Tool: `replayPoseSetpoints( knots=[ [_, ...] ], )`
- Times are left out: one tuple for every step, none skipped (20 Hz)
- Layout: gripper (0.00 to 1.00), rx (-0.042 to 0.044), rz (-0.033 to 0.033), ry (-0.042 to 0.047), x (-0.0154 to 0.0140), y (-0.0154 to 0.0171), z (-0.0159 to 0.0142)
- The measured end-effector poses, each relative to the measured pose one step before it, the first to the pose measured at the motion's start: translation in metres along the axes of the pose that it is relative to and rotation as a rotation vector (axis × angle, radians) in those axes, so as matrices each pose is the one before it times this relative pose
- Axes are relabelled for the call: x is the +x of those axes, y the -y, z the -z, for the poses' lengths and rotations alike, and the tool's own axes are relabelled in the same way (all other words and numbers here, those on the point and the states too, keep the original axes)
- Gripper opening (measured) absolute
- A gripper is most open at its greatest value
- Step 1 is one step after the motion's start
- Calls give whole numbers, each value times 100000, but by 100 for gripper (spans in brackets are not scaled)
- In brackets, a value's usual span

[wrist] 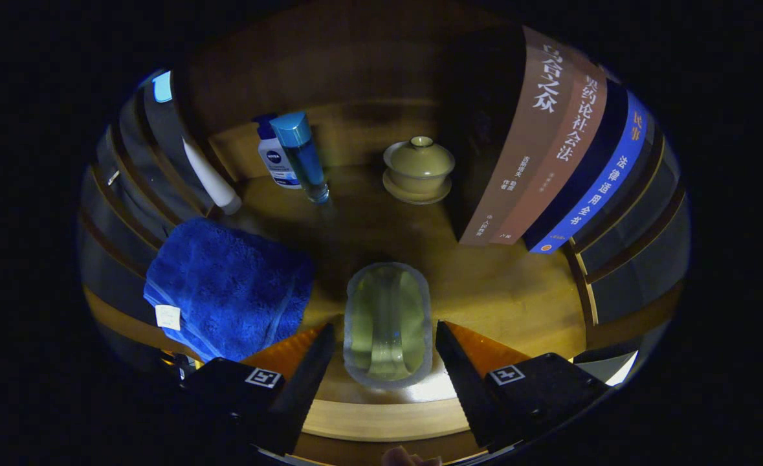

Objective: Pull open the drawer, take out the items inside it, and place them on the countertop above the cabinet.

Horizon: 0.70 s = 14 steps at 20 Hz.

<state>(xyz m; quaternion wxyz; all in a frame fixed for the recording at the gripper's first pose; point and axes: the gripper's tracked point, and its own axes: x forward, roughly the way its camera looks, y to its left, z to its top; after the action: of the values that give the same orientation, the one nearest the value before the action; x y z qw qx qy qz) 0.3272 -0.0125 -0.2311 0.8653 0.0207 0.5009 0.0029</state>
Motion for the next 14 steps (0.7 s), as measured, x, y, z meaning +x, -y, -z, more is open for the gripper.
replayPoseSetpoints(
  knots=[
    [100,-460,-891,1597,-548,-229,90],
    [100,-831,-859,1568,-743,-174,230],
    [100,-760,-962,1616,-1024,-250,432],
    [100,-231,-1198,2380,-816,-255,509],
    [100,-303,-1411,2518,-1060,-284,557],
    [99,72,-1399,3054,-1031,-272,496],
    [100,25,-1524,2888,-1045,-274,606],
    [100,229,-1056,3610,-1165,6,571],
    [100,238,-675,3271,-1178,-18,531],
    [100,577,-1001,3235,-1263,-112,382],
    [100,466,-569,4058,-1162,-103,123],
    [100,124,-204,4416,-1204,51,10],
    [100,-349,205,4883,-1455,236,-191],
    [100,-47,123,5322,-1286,-65,-363]
  ],
)
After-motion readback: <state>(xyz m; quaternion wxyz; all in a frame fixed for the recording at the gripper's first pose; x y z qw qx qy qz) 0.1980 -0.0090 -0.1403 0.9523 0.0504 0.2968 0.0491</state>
